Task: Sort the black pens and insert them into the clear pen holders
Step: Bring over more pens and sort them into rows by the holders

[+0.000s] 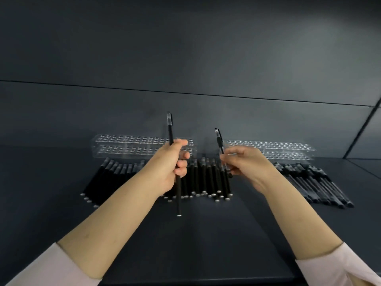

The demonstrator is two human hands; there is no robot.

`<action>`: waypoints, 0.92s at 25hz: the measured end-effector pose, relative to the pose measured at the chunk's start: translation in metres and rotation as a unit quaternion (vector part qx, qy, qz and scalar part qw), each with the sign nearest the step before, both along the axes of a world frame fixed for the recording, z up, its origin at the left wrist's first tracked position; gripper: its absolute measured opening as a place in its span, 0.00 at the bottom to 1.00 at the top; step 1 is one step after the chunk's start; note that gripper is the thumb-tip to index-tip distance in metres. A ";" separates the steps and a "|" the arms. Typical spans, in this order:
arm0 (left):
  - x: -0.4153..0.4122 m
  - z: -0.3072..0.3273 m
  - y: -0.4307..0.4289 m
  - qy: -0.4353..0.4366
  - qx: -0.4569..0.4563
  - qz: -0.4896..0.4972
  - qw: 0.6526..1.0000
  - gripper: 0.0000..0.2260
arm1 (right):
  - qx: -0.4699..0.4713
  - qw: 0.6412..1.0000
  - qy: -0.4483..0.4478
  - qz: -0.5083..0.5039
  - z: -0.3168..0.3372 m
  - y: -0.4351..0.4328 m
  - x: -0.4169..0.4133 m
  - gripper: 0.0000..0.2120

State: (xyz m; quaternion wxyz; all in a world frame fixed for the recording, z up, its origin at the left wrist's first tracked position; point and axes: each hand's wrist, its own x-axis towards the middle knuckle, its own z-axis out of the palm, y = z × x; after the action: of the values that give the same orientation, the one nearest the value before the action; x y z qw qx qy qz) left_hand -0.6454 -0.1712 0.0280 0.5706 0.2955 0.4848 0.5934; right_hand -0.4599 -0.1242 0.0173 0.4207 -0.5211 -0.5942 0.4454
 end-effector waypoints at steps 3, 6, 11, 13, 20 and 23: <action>0.059 -0.001 0.012 0.008 -0.019 -0.010 1.000 0.07 | 0.022 0.996 -0.049 -0.068 -0.005 0.013 0.065 0.08; 0.105 -0.004 0.024 0.002 0.000 -0.026 1.000 0.08 | 0.043 0.985 -0.128 -0.111 -0.010 0.028 0.131 0.11; 0.158 -0.008 0.041 0.100 0.017 -0.034 0.994 0.09 | 0.039 0.971 -0.216 -0.095 -0.005 0.035 0.200 0.10; 0.171 -0.008 0.044 0.119 0.021 -0.028 0.992 0.07 | 0.034 0.961 -0.268 -0.066 -0.004 0.034 0.211 0.08; 0.169 -0.011 0.046 0.037 0.052 -0.032 0.997 0.11 | 0.128 0.924 -0.359 -0.011 -0.006 0.028 0.192 0.08; 0.162 -0.010 0.043 0.020 0.061 -0.038 0.997 0.10 | 0.095 0.974 -0.181 0.097 -0.002 0.016 0.155 0.06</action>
State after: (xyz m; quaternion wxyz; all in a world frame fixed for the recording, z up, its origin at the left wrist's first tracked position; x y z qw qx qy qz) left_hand -0.4836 -0.1285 0.0184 0.5640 0.3601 0.4471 0.5936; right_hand -0.3051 -0.1083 0.0152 0.3084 -0.4906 -0.7480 0.3235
